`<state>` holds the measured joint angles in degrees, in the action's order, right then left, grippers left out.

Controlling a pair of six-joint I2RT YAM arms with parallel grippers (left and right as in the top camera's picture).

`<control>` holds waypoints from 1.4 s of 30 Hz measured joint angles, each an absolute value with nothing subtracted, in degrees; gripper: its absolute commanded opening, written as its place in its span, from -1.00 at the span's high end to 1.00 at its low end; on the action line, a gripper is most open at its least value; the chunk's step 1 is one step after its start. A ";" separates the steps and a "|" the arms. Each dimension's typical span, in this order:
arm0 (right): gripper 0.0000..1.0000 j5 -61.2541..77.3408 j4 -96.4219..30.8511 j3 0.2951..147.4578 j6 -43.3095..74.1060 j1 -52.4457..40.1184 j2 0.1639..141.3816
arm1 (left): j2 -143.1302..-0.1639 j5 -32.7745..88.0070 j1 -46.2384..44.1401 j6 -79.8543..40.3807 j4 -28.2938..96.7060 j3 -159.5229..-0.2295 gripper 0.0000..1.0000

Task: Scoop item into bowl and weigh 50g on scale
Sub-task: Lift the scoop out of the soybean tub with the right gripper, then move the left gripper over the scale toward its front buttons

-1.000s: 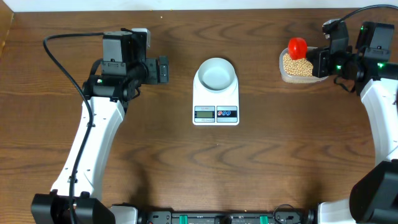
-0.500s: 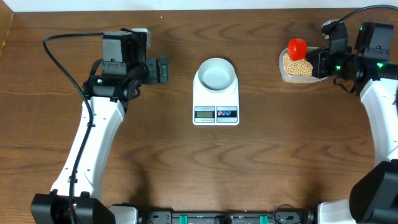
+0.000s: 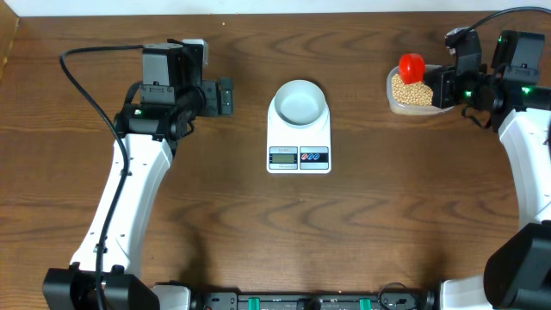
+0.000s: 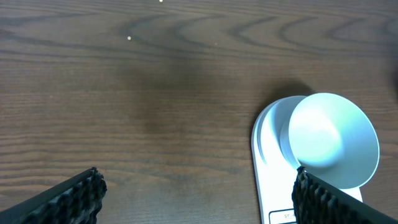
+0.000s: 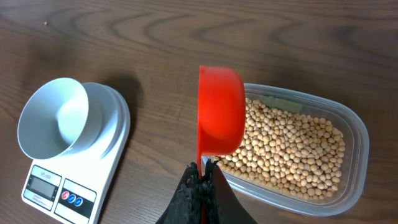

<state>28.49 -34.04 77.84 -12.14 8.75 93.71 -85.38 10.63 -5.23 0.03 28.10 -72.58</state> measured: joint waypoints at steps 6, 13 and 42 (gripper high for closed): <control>0.97 28.51 -34.06 77.84 -12.16 8.75 93.71 | -85.38 10.63 -5.23 0.03 28.10 -72.58 -0.96; 0.98 28.49 -34.35 77.84 -12.16 8.75 93.69 | -85.38 10.63 -5.23 0.03 28.10 -72.58 -0.95; 0.98 26.46 -40.51 77.84 -12.14 8.75 93.71 | -85.41 14.15 -5.26 -6.90 28.29 -72.58 -0.96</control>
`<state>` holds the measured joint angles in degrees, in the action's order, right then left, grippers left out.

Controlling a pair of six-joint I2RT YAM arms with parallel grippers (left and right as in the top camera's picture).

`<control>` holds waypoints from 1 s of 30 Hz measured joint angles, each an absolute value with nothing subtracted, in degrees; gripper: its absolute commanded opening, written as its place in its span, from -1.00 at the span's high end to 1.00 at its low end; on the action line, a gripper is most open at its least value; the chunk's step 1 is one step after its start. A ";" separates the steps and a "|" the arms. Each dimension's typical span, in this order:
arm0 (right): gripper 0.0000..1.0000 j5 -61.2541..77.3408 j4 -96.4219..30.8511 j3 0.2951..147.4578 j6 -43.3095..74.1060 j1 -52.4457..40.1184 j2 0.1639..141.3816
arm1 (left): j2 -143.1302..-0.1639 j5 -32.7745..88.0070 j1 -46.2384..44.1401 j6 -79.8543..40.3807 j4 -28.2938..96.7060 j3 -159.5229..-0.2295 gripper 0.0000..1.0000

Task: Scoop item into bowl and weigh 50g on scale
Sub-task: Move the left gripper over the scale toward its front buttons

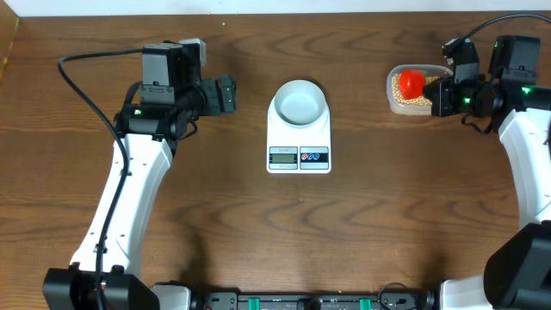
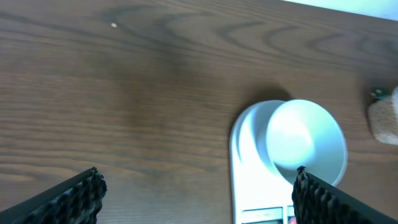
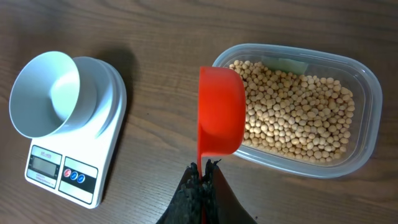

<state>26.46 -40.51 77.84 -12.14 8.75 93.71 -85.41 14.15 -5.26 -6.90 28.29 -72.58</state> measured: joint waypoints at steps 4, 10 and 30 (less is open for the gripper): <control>0.98 26.55 -40.51 77.84 -11.92 8.75 93.71 | -85.38 15.75 -5.26 -7.66 28.29 -72.58 -0.96; 0.98 26.57 -41.95 77.84 -11.66 8.75 93.71 | -85.38 16.49 -5.26 -7.75 28.12 -72.58 -0.96; 0.98 26.59 -42.68 77.84 -7.75 8.75 93.71 | -85.38 16.67 -10.74 -8.60 28.18 -72.58 -0.94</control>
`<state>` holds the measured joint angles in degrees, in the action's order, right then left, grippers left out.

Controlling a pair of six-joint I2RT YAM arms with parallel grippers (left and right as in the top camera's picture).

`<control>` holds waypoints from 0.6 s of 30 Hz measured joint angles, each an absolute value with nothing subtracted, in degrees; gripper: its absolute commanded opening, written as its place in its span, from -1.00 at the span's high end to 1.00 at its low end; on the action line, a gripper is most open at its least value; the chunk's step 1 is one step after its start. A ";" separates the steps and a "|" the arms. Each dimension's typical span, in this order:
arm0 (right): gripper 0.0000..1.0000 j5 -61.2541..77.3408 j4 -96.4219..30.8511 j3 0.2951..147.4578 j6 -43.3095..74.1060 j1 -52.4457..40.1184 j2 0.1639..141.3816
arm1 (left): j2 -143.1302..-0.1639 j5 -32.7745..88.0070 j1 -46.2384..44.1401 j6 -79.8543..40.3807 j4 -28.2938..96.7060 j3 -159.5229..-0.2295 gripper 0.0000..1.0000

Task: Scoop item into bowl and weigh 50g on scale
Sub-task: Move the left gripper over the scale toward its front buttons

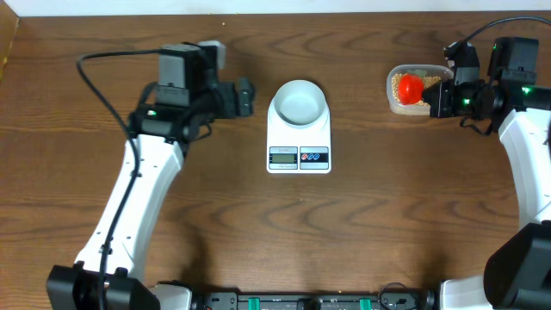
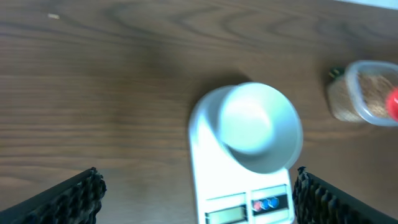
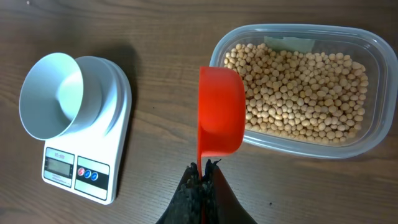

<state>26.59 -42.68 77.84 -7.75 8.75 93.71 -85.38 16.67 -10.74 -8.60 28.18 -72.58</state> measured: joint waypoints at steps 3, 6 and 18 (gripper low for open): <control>0.98 26.59 -43.18 77.84 -7.60 8.75 93.71 | -85.41 16.67 -13.89 -10.04 28.73 -72.58 -0.89; 0.98 26.59 -44.01 77.84 -7.53 8.75 93.71 | -85.41 16.67 -16.69 -12.10 29.15 -72.58 -0.72; 0.98 25.89 -44.34 77.84 -7.53 8.75 93.71 | -85.41 16.67 -29.32 -17.78 39.24 -72.42 -0.63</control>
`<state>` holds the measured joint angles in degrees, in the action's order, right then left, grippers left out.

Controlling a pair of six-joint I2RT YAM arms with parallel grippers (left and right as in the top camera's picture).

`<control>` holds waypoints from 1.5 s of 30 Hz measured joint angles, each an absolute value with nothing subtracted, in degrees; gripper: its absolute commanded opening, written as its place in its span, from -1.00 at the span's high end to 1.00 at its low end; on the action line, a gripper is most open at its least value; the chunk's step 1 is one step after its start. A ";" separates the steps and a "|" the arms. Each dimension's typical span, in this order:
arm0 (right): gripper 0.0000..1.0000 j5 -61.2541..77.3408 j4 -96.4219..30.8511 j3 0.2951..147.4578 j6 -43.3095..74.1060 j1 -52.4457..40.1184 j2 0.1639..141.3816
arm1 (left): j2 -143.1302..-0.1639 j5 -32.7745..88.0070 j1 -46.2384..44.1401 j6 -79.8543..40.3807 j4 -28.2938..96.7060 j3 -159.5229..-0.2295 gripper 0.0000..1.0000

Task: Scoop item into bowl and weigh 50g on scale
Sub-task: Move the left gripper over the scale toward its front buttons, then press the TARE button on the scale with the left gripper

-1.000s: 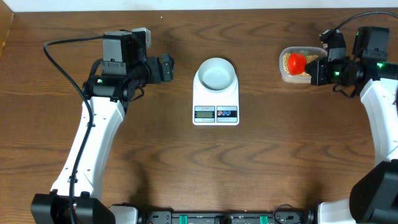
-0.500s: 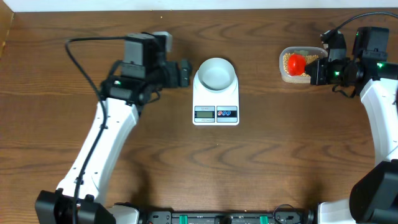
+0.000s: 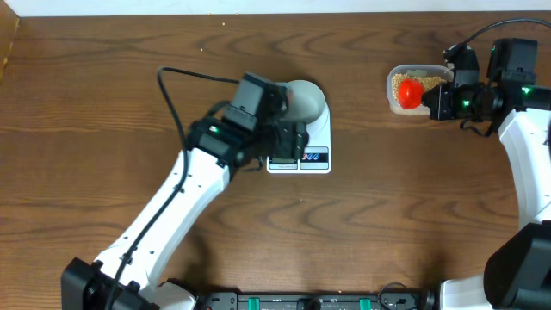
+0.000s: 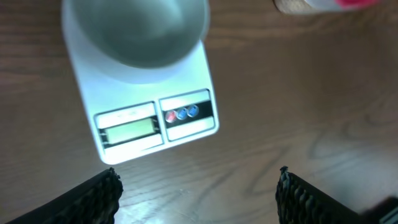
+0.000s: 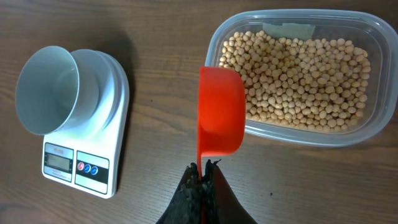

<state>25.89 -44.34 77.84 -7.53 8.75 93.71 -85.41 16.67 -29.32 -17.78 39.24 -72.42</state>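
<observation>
A white bowl (image 5: 46, 90) stands on the white digital scale (image 5: 81, 168). My left gripper (image 4: 198, 193) hovers open above the scale's front, over the display (image 4: 129, 129) and the buttons; it holds nothing. In the overhead view the left arm covers part of the bowl (image 3: 307, 99). My right gripper (image 5: 204, 171) is shut on the handle of a red scoop (image 5: 221, 112). The scoop hangs over the left rim of a clear container (image 5: 367, 124) of tan beans (image 5: 305, 74). What the scoop holds cannot be made out.
The brown wooden table (image 3: 387, 224) carries the scale at its middle and the bean container (image 3: 417, 82) at the back right. A black cable (image 3: 185, 76) loops from the left arm over the table.
My left gripper, which was just left of the scale, now hangs over the scale's front, still open. The right gripper and the red scoop have hardly shifted.
At first my left gripper stood open well left of the scale, and the right held the scoop over the beans. The left gripper then stood nearer the scale at each moment and is now above it. The scoop stayed by the container's left rim.
</observation>
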 measured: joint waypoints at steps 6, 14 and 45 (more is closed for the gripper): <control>0.98 24.75 -44.36 77.84 -7.55 8.75 93.71 | -85.62 16.62 -33.56 -17.80 38.61 -67.72 -0.63; 0.98 23.79 -44.36 77.84 -7.55 8.75 93.71 | -89.41 15.94 -37.01 -15.81 33.34 -64.45 -0.78; 0.97 22.46 -45.41 77.84 -7.55 8.75 93.71 | -102.54 15.70 -37.67 -4.40 17.63 -64.20 -0.83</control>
<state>22.46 -45.41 77.84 -7.55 8.75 93.71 -102.54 15.70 -37.67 -4.40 17.63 -64.20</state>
